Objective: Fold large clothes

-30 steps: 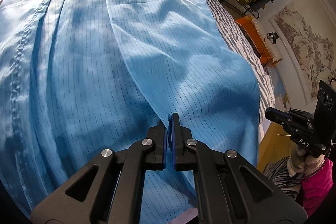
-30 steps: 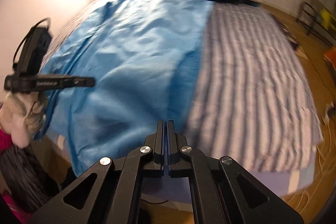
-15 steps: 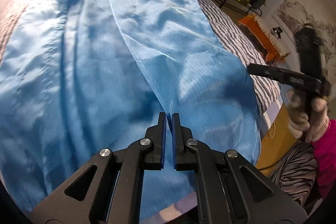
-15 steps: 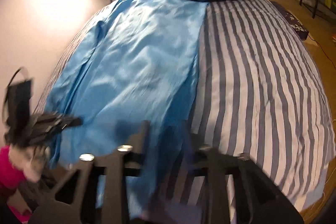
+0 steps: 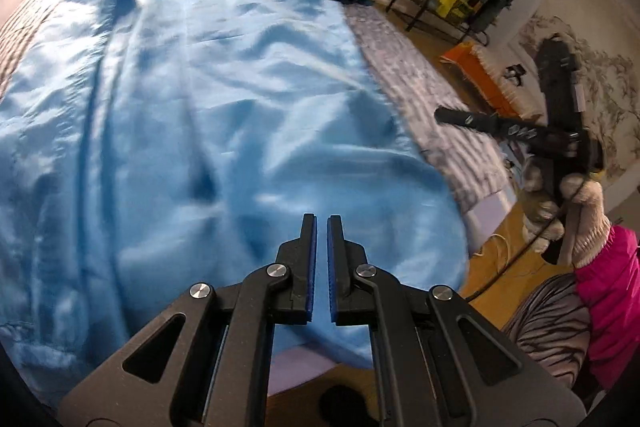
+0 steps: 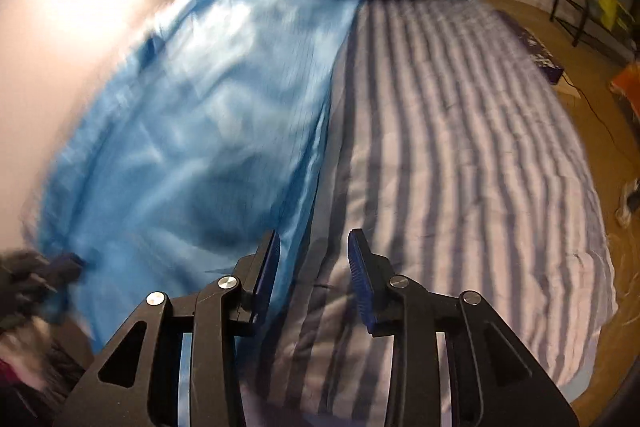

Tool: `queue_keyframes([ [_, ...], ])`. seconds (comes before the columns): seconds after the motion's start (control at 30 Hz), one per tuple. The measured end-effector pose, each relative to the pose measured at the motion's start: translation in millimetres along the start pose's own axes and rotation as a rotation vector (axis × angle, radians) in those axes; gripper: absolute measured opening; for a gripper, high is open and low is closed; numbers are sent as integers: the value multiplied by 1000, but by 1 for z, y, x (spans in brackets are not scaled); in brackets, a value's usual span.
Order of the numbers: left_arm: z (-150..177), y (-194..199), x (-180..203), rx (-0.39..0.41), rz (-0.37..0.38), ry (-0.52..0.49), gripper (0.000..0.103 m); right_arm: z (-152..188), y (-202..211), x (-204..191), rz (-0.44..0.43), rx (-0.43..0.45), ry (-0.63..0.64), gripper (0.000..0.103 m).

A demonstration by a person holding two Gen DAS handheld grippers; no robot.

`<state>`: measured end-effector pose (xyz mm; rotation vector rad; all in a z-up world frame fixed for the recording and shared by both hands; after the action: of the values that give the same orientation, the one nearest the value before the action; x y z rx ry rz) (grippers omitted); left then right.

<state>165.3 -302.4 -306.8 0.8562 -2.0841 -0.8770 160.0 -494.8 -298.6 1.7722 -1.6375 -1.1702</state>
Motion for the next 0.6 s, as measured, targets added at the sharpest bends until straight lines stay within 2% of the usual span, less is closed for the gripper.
queue_keyframes([
  [0.13, -6, -14, 45, -19, 46, -63, 4, -1, 55, 6, -48, 151, -49, 36],
  [0.2, -6, -25, 65, -43, 71, -87, 25, 2, 79, 6, -62, 191, -66, 36],
  [0.27, -5, -40, 80, -77, 84, -90, 34, 7, 103, 5, -65, 223, -54, 36],
  [0.33, -4, -56, 92, -111, 85, -85, 35, 13, 128, 5, -35, 260, -15, 36],
  [0.4, -4, -72, 96, -139, 42, -86, 47, 15, 144, 6, -7, 292, 5, 42],
  [0.5, -4, -88, 98, -152, -8, -91, 51, 18, 162, 11, -6, 328, -8, 46],
  [0.6, -2, -103, 100, -154, -97, -121, 51, 17, 166, 18, -9, 329, -21, 46],
])
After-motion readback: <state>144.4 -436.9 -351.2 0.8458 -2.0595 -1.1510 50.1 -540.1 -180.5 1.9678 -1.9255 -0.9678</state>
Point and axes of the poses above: each gripper's, at about its wrist camera, not at the fingertips, and y roughly against the way its jaws point, x to its right, z to its underside, the point moved 9 cm from there along -y, roughly the way its jaws point, and after that the axes turned 3 degrees about -z, right-handed, at the moved point
